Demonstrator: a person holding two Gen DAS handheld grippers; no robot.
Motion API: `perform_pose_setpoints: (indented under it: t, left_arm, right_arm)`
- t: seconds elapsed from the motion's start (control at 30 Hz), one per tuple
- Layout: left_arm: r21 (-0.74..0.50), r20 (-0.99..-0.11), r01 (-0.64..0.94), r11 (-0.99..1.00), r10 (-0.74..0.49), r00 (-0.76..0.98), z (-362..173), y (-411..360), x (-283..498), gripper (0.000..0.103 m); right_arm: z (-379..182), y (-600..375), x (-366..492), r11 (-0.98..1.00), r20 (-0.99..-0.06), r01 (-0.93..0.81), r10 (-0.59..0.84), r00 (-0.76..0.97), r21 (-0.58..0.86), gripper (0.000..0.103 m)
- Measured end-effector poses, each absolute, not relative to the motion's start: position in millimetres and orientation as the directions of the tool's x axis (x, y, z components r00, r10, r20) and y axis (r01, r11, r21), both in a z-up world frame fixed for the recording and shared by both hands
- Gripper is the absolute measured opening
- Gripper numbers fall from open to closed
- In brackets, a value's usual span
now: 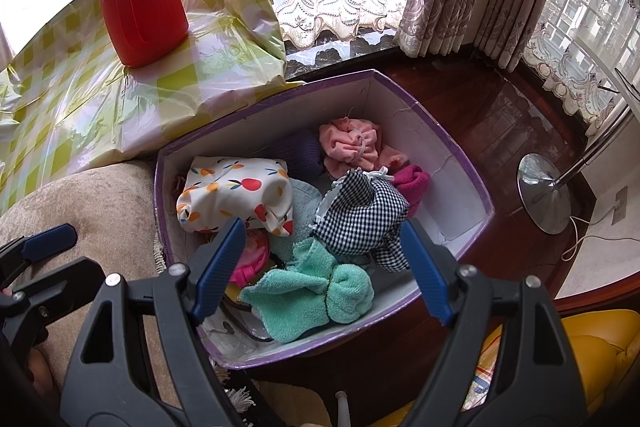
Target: Organize soft objects
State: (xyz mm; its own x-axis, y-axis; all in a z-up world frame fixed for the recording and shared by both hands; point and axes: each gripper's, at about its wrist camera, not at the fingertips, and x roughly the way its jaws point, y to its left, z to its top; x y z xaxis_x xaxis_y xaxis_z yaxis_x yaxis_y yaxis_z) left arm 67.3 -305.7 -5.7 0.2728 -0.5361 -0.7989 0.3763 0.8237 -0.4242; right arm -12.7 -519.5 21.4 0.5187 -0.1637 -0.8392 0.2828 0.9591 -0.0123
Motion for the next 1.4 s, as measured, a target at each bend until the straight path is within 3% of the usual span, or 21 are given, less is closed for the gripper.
perform_pose_setpoints:
  t: [1.27,1.4]
  left_arm:
    - [-0.413,-0.797,0.394,0.821,-0.535,0.280,-6.7,-308.3,69.8,0.103]
    - [-0.496,-0.759,0.378,0.782,-0.602,0.247,-2.6,-297.8,76.6,0.103]
  right_arm:
    - [20.6,-520.7,-13.7,0.958,-0.841,0.286,-0.164,0.516,-0.011,0.082]
    - [24.3,-520.2,-14.1,0.958,-0.835,0.288,-0.170,0.524,-0.015,0.082]
